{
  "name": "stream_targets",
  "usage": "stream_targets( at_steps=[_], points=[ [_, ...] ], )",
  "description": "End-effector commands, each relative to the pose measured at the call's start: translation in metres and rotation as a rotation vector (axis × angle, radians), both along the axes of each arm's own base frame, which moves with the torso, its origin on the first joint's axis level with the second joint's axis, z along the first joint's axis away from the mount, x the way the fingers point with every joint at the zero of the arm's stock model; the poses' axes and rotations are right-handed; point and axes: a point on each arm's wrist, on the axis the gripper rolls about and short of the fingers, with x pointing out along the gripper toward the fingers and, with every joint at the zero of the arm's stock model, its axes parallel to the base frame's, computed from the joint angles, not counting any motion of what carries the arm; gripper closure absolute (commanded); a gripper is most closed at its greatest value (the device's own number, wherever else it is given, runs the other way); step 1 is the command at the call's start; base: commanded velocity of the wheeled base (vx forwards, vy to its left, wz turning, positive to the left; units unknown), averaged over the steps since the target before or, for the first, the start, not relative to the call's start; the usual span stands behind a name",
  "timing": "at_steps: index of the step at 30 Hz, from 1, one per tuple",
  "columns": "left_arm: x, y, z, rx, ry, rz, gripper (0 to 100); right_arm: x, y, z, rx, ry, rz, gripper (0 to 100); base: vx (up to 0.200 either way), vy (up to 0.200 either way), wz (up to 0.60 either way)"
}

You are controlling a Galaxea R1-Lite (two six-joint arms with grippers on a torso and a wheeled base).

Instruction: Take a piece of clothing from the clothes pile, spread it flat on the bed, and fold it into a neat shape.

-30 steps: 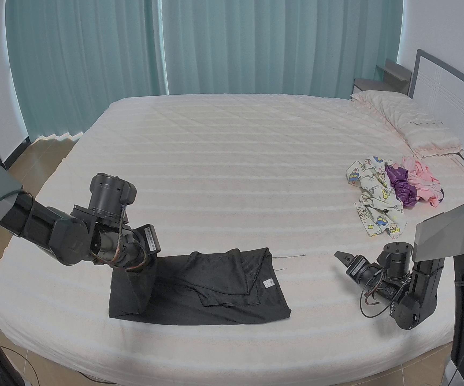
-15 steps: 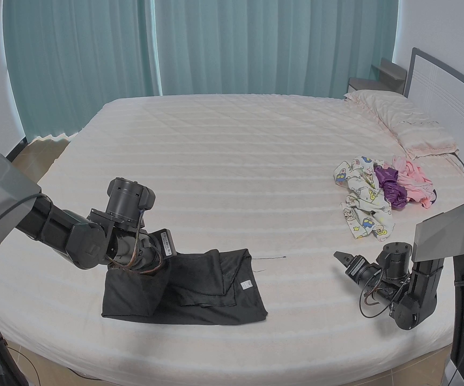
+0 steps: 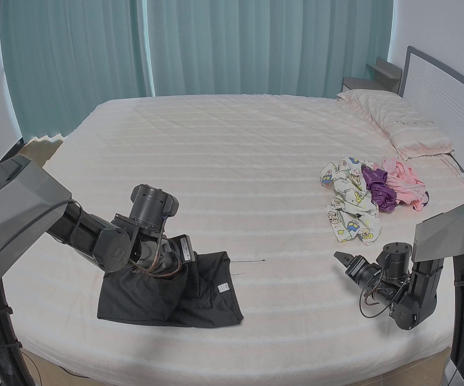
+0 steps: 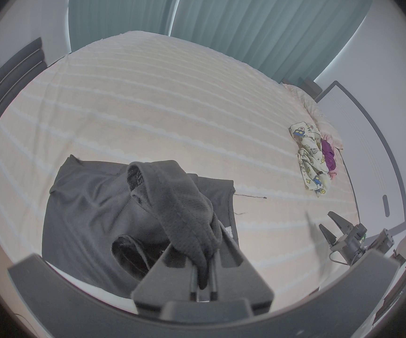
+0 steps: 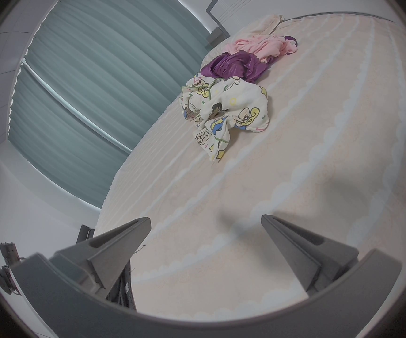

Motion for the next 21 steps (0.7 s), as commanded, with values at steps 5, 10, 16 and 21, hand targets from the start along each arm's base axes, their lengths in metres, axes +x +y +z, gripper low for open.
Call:
stream_targets(
  at_steps=[5, 10, 16, 21],
  points=[
    [0.015, -0.015, -0.023, 0.007, 0.027, -0.013, 100, 0.000, 0.000, 0.000, 0.002, -0.007, 0.000, 0, 0.000, 0.000, 0.00],
    [0.012, -0.028, -0.032, 0.015, 0.043, -0.045, 100, 0.000, 0.001, 0.000, 0.001, -0.005, 0.001, 0, 0.000, 0.000, 0.00],
    [0.021, -0.034, -0.043, 0.007, 0.053, -0.031, 0, 0.000, 0.000, -0.001, 0.001, -0.004, 0.000, 0, 0.000, 0.000, 0.00],
    [0.019, -0.037, -0.037, -0.016, 0.045, -0.020, 0, 0.000, 0.000, -0.002, 0.000, 0.001, 0.001, 0, 0.000, 0.000, 0.00]
  ],
)
